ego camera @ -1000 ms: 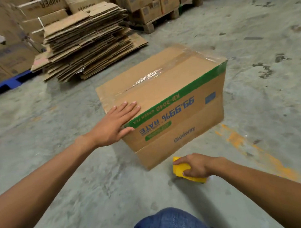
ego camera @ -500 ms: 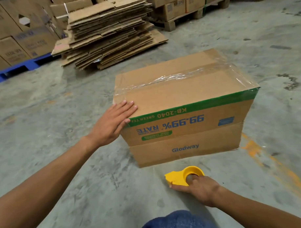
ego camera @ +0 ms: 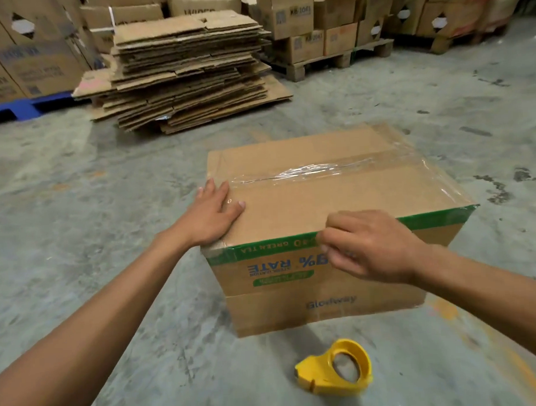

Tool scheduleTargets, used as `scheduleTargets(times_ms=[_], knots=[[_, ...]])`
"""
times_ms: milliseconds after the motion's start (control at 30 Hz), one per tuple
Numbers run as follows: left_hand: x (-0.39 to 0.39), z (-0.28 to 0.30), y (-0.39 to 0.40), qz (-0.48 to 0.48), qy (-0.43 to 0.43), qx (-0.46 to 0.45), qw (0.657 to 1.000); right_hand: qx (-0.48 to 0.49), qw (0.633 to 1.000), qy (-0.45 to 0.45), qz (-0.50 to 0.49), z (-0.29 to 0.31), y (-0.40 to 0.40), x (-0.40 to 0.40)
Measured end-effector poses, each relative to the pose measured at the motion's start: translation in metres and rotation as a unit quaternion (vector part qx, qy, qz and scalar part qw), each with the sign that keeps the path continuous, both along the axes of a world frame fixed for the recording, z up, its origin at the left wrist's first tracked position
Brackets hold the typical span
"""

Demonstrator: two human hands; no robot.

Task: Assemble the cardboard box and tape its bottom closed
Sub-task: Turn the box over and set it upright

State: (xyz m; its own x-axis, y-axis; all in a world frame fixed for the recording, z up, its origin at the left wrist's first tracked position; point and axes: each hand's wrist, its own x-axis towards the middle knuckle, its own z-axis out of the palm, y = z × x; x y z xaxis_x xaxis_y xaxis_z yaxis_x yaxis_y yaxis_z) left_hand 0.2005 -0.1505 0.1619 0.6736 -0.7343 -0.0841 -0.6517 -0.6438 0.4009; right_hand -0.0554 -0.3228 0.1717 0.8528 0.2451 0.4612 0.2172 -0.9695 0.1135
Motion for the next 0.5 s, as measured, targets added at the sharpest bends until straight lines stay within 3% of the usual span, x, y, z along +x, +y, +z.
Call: scheduleTargets(times_ms=[167,233,333,433,500], knots=[[0.022,0.004,-0.025,0.036,0.000,0.000,0.999,0.000,0.990,-0.025,-0.141,0.034,-0.068,0.043],[0.028,0.006,-0.033,0.050,0.002,-0.004,0.999,0.015,0.971,0.029,-0.235,0.038,-0.105,0.046],[0.028,0.003,-0.038,0.059,0.000,-0.024,0.998,0.041,0.912,0.169,-0.372,0.036,-0.155,0.038],[0.027,-0.006,-0.034,0.057,0.005,-0.062,0.996,0.099,0.867,0.268,-0.409,0.023,-0.191,0.027],[0.029,-0.008,-0.034,0.065,0.001,-0.070,0.995,0.179,0.853,0.279,-0.402,0.013,-0.206,0.023]])
